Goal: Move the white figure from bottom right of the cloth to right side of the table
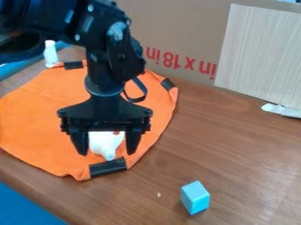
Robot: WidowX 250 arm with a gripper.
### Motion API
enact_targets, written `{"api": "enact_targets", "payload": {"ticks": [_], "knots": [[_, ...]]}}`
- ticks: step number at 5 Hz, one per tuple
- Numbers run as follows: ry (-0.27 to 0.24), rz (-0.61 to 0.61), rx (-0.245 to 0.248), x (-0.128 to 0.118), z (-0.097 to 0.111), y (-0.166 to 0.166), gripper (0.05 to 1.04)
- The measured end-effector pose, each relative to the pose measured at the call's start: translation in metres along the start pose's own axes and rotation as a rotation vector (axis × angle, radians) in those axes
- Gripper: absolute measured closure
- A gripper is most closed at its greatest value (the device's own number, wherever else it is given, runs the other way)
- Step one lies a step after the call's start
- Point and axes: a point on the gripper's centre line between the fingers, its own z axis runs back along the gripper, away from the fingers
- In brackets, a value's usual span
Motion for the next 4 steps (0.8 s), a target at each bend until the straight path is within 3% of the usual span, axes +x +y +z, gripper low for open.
{"api": "enact_targets", "payload": {"ticks": [1,2,4], "knots": [[-0.061,0.033,-0.009,0.006,-0.005,0.001,0.084],[-0.082,0.066,-0.005,0.009,-0.009,0.007,0.084],[-0.062,0.111,-0.010,0.010,-0.016,0.011,0.084]]}}
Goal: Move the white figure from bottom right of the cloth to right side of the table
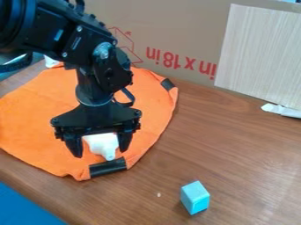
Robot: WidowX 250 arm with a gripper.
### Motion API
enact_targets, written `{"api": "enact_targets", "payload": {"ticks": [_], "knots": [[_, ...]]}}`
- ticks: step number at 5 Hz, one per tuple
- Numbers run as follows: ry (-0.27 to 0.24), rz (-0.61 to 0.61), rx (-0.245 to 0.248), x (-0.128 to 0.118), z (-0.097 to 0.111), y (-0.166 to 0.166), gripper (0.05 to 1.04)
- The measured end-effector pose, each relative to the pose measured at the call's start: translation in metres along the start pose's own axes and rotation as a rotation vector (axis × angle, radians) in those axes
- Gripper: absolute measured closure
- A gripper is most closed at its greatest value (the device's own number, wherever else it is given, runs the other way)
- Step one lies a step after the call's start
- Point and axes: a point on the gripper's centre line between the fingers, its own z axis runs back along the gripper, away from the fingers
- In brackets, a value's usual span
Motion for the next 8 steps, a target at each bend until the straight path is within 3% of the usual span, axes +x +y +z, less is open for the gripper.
{"api": "enact_targets", "payload": {"ticks": [2,3,4,5,7,8], "knots": [[0.012,-0.014,0.039,-0.001,-0.017,0.000,0.084],[0.008,-0.021,0.041,-0.001,-0.022,-0.002,0.137],[-0.016,-0.020,0.030,0.003,-0.023,-0.004,0.407],[-0.014,-0.031,0.031,0.001,-0.023,-0.004,0.473],[-0.031,-0.067,0.033,-0.001,-0.013,-0.007,0.473],[-0.076,-0.132,0.032,0.003,-0.003,-0.020,0.473]]}}
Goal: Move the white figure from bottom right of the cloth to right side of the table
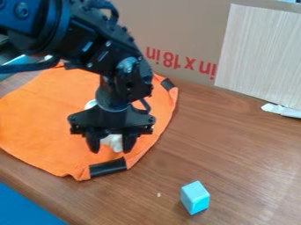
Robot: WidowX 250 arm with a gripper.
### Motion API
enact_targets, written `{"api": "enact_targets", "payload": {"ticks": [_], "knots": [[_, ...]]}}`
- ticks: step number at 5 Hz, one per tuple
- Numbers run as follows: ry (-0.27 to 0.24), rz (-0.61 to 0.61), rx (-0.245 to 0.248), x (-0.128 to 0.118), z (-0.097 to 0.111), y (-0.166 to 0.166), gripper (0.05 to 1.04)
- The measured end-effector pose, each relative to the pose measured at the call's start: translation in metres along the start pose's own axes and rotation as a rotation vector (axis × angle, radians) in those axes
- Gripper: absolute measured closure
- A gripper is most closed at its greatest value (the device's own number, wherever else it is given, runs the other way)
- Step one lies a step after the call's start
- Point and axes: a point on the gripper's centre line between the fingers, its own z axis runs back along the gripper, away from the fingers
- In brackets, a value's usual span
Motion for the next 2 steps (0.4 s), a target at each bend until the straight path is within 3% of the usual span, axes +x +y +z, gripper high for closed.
{"api": "enact_targets", "payload": {"ticks": [1,2], "knots": [[-0.026,-0.112,-0.038,0.007,0.010,-0.029,0.473],[0.010,-0.157,-0.073,0.012,0.011,-0.063,0.473]]}}
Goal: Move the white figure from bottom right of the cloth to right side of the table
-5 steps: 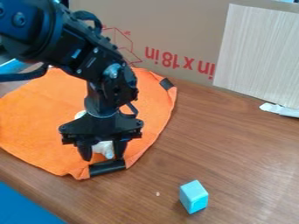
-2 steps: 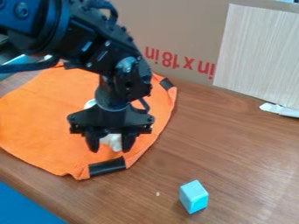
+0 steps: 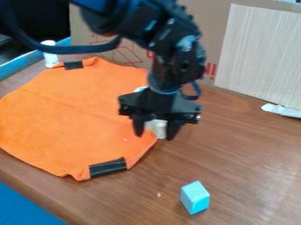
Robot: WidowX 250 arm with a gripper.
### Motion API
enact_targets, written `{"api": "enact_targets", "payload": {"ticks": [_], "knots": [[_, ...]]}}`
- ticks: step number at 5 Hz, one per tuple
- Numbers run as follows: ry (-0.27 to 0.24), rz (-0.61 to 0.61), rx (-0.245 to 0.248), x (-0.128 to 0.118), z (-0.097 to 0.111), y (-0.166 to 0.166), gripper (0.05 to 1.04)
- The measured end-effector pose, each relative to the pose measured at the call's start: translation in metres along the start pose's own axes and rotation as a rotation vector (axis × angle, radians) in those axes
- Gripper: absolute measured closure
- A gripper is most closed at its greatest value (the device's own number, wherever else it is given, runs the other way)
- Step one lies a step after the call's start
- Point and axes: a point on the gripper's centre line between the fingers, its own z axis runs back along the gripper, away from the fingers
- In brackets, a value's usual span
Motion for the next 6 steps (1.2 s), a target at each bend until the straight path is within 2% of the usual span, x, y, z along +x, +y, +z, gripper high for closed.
{"api": "enact_targets", "payload": {"ticks": [1,2,3,4,5,6], "knots": [[0.027,-0.024,-0.045,0.009,0.001,-0.039,0.473],[0.052,-0.047,-0.065,0.012,-0.003,-0.075,0.473],[0.047,-0.073,-0.086,0.010,-0.007,-0.102,0.473],[0.042,-0.117,-0.063,0.000,-0.017,-0.116,0.405],[0.044,-0.111,-0.066,-0.001,-0.018,-0.116,0.130],[0.067,-0.118,-0.092,-0.005,-0.009,-0.114,0.079]]}}
